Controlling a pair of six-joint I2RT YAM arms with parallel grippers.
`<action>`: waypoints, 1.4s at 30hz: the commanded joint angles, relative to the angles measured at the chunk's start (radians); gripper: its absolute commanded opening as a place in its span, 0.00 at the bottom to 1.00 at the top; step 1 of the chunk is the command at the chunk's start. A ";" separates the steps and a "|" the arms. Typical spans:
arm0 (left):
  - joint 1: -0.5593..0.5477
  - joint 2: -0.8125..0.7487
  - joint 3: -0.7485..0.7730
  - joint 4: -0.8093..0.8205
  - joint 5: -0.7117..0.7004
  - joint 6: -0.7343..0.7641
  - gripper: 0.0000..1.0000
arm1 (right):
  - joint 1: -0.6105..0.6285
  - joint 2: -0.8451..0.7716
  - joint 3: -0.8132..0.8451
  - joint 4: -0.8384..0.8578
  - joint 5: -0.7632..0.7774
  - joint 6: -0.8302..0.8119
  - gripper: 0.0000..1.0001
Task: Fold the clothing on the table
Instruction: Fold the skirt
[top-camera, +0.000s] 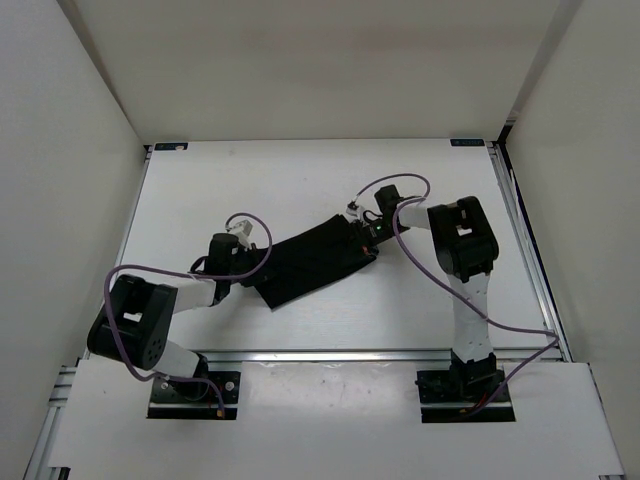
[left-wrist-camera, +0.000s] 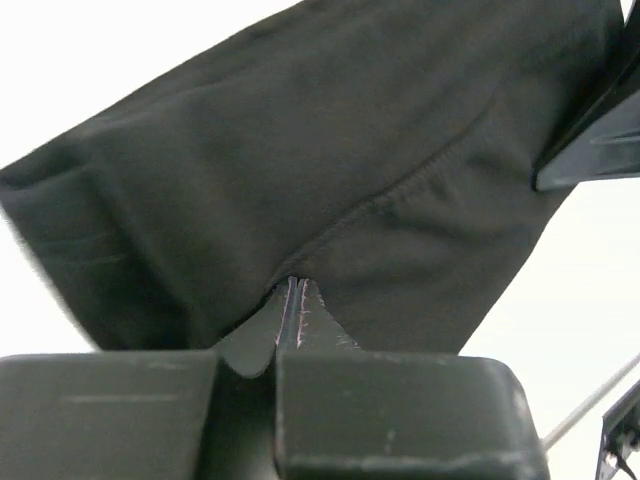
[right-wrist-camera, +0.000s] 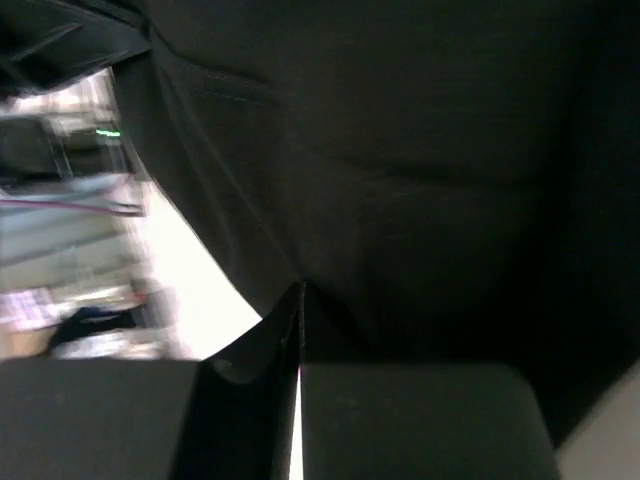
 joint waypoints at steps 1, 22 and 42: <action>0.057 -0.031 -0.038 -0.005 -0.039 0.026 0.01 | -0.034 0.080 0.072 -0.121 0.017 -0.007 0.00; 0.175 -0.178 0.026 0.011 -0.096 -0.020 0.05 | -0.034 -0.002 0.008 -0.107 0.084 -0.047 0.00; 0.017 0.030 0.115 0.067 -0.119 -0.067 0.02 | -0.039 -0.119 -0.059 -0.073 0.086 -0.016 0.00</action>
